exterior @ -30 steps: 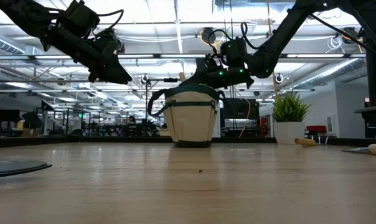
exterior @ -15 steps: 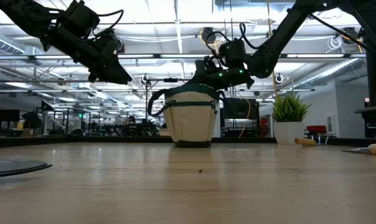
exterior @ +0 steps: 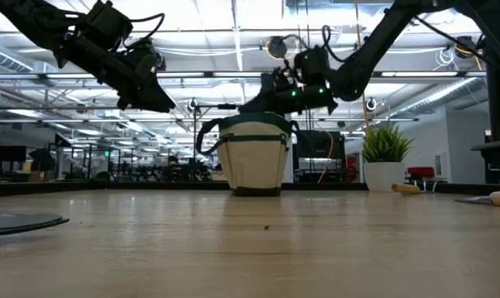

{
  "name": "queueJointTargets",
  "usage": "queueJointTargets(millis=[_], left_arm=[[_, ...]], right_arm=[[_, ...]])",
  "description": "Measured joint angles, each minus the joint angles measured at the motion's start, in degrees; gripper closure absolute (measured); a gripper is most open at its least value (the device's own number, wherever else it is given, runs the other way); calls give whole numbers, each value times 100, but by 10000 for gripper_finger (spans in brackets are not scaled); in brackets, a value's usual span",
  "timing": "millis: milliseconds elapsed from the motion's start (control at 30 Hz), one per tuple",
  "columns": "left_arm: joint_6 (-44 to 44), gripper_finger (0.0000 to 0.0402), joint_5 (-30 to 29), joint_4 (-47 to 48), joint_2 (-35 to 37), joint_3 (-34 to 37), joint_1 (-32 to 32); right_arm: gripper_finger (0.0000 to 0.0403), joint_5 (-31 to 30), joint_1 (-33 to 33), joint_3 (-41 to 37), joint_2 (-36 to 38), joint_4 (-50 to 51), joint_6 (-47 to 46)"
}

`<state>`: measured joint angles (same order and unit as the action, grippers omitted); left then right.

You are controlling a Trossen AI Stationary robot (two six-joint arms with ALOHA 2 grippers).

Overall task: Pick & Place Garden tools in Gardening bag
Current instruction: Put the top brown hand rake into the gardening bag

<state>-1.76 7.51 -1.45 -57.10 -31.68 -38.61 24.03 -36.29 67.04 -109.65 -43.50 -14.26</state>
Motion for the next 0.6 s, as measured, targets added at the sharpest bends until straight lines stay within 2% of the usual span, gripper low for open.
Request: queueJointTargets(millis=[233, 333, 600], left_arm=[[0, 241, 4, 0, 0, 0, 2], [0, 241, 4, -2, 0, 0, 21], [4, 241, 7, -9, 0, 0, 166]], right_arm=[[380, 14, 0, -2, 849, 206, 296], [399, 7, 9, 0, 1387, 935, 705], [402, -114, 268, 0, 2770, 3224, 1458]])
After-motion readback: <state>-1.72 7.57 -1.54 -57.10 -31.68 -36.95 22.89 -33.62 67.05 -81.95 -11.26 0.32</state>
